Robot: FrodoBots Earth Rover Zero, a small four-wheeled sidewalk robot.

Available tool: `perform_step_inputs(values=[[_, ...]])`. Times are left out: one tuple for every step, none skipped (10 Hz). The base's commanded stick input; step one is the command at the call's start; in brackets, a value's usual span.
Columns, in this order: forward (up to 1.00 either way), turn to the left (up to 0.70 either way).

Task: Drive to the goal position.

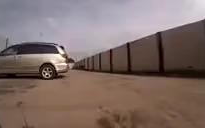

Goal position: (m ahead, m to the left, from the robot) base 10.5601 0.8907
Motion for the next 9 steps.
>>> perform_step_inputs(values=[[0.70, 0.00], [0.70, 0.00], [0.70, 0.00], [0.70, 0.00], [0.70, 0.00], [0.70, -0.02], [0.70, -0.22], [0.70, -0.35], [0.70, -0.35]])
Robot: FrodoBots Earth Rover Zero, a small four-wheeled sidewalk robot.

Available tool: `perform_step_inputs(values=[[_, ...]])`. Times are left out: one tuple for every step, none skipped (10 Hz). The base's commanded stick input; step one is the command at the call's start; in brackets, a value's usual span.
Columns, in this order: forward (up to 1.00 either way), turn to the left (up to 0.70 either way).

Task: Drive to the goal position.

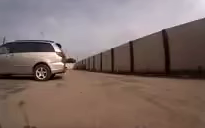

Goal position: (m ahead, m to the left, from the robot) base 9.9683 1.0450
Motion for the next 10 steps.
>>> perform_step_inputs(values=[[0.70, -0.35], [0.70, -0.06], [0.70, -0.01], [0.70, 0.00], [0.70, 0.00], [0.70, 0.00], [0.70, 0.00], [0.70, 0.00], [0.70, 0.00], [0.70, 0.00]])
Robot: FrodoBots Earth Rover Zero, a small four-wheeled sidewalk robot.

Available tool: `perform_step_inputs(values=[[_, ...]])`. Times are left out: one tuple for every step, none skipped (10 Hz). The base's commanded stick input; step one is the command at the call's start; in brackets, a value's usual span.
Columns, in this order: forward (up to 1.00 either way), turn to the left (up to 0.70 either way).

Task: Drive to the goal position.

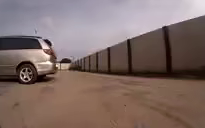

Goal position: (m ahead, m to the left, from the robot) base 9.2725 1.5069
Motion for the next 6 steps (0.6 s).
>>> perform_step_inputs(values=[[0.70, 0.00], [0.70, 0.00], [0.70, 0.00], [0.70, 0.00], [0.70, 0.00], [0.70, 0.00]])
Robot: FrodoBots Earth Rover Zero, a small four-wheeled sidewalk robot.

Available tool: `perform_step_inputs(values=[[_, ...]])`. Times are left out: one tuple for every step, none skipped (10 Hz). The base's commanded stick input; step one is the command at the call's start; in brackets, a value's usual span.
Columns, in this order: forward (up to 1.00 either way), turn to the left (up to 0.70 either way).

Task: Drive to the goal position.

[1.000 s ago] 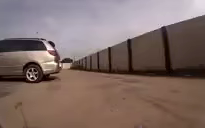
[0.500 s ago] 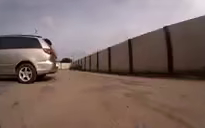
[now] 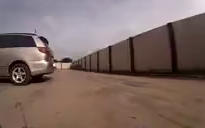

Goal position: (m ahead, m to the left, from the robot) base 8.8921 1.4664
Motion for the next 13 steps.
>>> perform_step_inputs(values=[[0.70, 0.00], [0.70, 0.00], [0.70, 0.00], [0.70, 0.00], [0.70, 0.00], [0.70, 0.00], [0.70, 0.00], [0.70, 0.00], [0.70, 0.00], [0.70, 0.00], [0.70, 0.00], [0.70, 0.00], [0.70, 0.00]])
